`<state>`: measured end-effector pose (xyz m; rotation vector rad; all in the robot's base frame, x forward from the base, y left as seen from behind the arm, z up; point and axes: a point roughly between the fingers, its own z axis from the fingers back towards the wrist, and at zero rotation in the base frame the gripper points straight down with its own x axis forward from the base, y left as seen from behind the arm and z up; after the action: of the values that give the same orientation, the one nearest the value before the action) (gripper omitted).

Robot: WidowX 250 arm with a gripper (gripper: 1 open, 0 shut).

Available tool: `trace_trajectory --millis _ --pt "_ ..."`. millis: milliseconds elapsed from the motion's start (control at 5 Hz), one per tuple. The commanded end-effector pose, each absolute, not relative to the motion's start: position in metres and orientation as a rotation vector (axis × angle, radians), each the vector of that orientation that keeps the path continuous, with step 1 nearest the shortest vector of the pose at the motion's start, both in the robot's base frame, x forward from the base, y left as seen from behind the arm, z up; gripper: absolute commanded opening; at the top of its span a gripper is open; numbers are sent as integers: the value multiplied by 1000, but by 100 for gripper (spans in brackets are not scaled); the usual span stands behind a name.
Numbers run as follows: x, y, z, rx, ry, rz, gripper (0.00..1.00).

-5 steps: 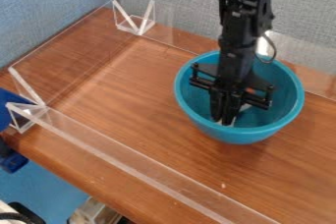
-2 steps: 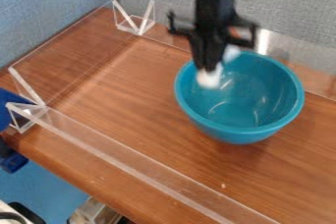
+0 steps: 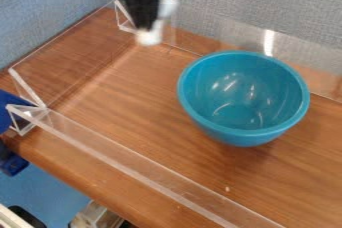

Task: Remove the mushroom from inside the blue bowl and put it on the table

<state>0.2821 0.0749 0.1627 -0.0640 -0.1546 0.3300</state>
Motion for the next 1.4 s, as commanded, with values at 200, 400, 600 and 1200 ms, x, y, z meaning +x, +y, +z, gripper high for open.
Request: trace_trajectory --millis 200,400,600,1200 --pt "263 115 147 8 -137 386 0" --pt "262 120 122 43 -88 386 0" --pt "262 119 99 69 -60 368 0" --pt "265 123 43 90 20 339 0"
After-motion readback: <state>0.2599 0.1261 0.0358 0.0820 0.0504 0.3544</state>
